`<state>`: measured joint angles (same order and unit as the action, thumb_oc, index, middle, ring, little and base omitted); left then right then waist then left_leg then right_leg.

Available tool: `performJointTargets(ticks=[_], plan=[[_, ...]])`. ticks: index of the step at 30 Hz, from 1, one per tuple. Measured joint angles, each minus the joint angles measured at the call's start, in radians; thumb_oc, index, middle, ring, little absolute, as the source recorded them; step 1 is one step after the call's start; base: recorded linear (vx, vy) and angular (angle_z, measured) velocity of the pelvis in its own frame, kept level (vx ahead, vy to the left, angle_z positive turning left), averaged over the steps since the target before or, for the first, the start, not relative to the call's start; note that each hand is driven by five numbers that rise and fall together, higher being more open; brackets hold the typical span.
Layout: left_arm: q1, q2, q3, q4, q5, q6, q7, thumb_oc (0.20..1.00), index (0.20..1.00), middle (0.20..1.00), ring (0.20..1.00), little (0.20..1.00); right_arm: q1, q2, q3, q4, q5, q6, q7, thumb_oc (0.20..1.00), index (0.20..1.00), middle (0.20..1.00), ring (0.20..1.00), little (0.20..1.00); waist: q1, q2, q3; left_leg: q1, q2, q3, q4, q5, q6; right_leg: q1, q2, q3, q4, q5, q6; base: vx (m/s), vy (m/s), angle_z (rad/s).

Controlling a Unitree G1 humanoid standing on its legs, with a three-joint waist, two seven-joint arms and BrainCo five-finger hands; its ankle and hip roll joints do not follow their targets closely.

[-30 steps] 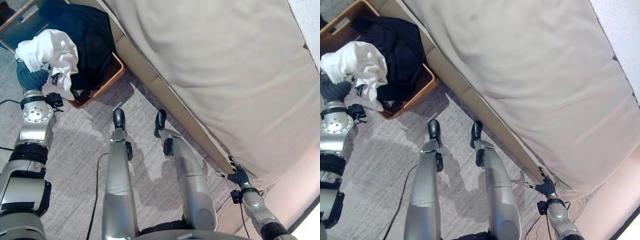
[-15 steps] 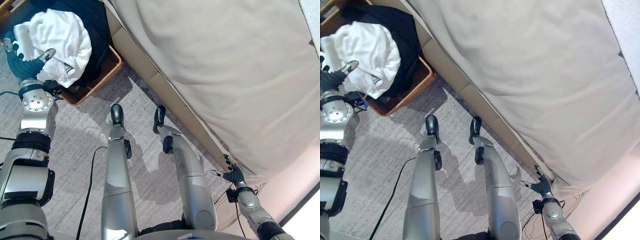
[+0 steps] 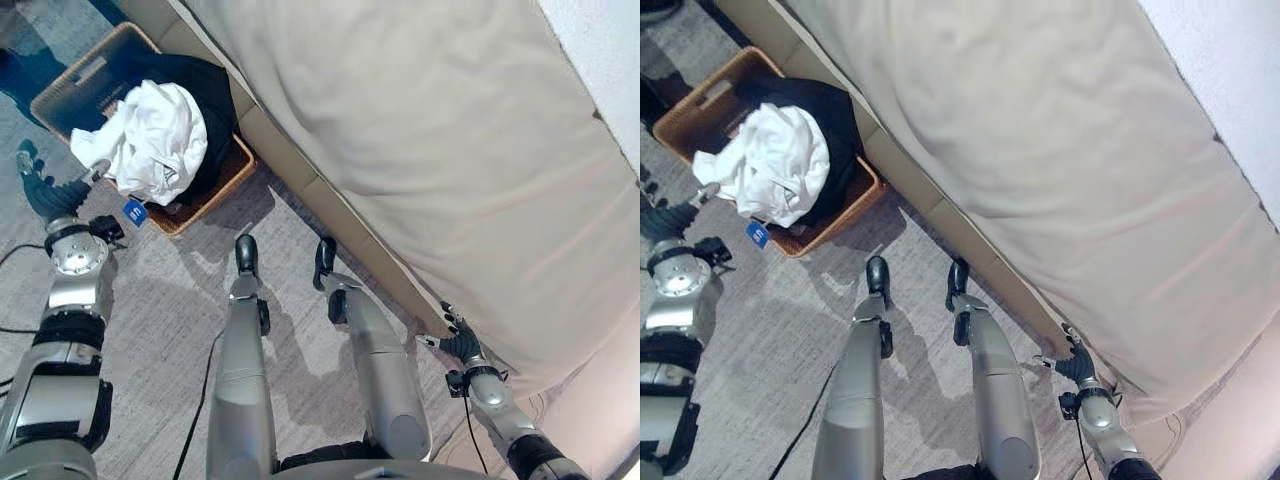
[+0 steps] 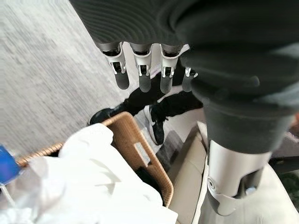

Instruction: Pick up clothes into the bucket

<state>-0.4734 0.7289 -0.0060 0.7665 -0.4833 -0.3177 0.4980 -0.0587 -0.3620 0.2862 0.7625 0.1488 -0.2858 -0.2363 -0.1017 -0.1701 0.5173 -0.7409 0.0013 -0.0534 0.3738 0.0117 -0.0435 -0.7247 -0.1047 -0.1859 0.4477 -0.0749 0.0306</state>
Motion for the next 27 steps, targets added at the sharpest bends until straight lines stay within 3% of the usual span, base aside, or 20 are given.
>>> performJointTargets(ticks=[4, 8, 10, 14, 17, 22, 27], plan=[[0.082, -0.08, 0.019, -0.012, 0.002, -0.002, -0.005, 1.0, 1.0, 1.0, 1.0, 1.0, -0.008, 0.006, -0.005, 0.014, -0.002, 0.006, -0.012, 1.0, 1.0, 1.0, 1.0, 1.0, 0.043, 0.009, -0.002, 0.129, -0.005, 0.014, -0.088, 0.019, 0.003, 0.098, -0.005, 0.008, -0.032, -0.011, -0.003, -0.01, -0.06, 0.01], [0.229, -0.216, 0.027, -0.021, 0.05, -0.004, -0.069, 1.0, 1.0, 1.0, 1.0, 1.0, -0.024, 0.037, -0.021, 0.105, -0.021, 0.03, -0.01, 1.0, 1.0, 1.0, 1.0, 1.0, 0.064, 0.043, 0.003, 0.387, -0.005, 0.022, -0.208, 0.041, -0.008, 0.329, -0.003, 0.009, -0.099, -0.019, 0.002, 0.13, -0.054, 0.01], [0.312, -0.259, 0.022, -0.053, 0.076, -0.023, -0.121, 1.0, 1.0, 1.0, 1.0, 1.0, 0.002, 0.028, -0.06, 0.107, -0.029, 0.031, -0.006, 1.0, 1.0, 1.0, 1.0, 1.0, 0.064, 0.089, -0.035, 0.466, -0.004, 0.016, -0.267, 0.031, -0.013, 0.399, -0.002, -0.002, -0.133, -0.031, 0.009, 0.13, -0.029, 0.12], [0.38, -0.293, 0.009, -0.049, 0.081, -0.024, -0.206, 1.0, 1.0, 1.0, 1.0, 1.0, 0.012, 0.034, -0.108, 0.151, -0.041, 0.035, 0.016, 1.0, 1.0, 1.0, 1.0, 1.0, 0.061, 0.154, -0.067, 0.544, 0.002, 0.019, -0.329, 0.061, -0.007, 0.466, 0.005, -0.009, -0.17, -0.024, 0.006, 0.12, -0.043, 0.01], [0.445, -0.324, -0.02, 0.008, 0.132, -0.021, -0.28, 1.0, 1.0, 1.0, 1.0, 1.0, 0.067, 0.03, -0.124, 0.166, -0.05, 0.044, 0.032, 1.0, 1.0, 1.0, 1.0, 1.0, 0.048, 0.199, -0.17, 0.597, 0.017, 0.023, -0.367, 0.064, -0.005, 0.534, 0.028, -0.012, -0.245, -0.013, 0.008, 0.11, -0.02, -0.05], [0.492, -0.395, -0.02, 0.154, 0.157, -0.008, -0.333, 1.0, 1.0, 1.0, 1.0, 1.0, 0.089, 0.039, -0.136, 0.169, -0.037, 0.049, 0.06, 1.0, 1.0, 1.0, 1.0, 1.0, 0.038, 0.216, -0.269, 0.69, 0.04, 0.063, -0.394, 0.056, -0.016, 0.629, 0.058, 0.017, -0.325, -0.007, 0.014, 0.09, -0.025, -0.23], [0.511, -0.456, -0.091, 0.225, 0.253, 0.023, -0.355, 1.0, 1.0, 1.0, 1.0, 1.0, 0.105, 0.039, -0.135, 0.224, 0.004, 0.052, 0.126, 1.0, 1.0, 1.0, 1.0, 1.0, 0.038, 0.208, -0.321, 0.748, 0.046, 0.078, -0.381, 0.056, -0.016, 0.709, 0.07, 0.03, -0.371, -0.008, 0.012, 0.07, -0.04, -0.1]])
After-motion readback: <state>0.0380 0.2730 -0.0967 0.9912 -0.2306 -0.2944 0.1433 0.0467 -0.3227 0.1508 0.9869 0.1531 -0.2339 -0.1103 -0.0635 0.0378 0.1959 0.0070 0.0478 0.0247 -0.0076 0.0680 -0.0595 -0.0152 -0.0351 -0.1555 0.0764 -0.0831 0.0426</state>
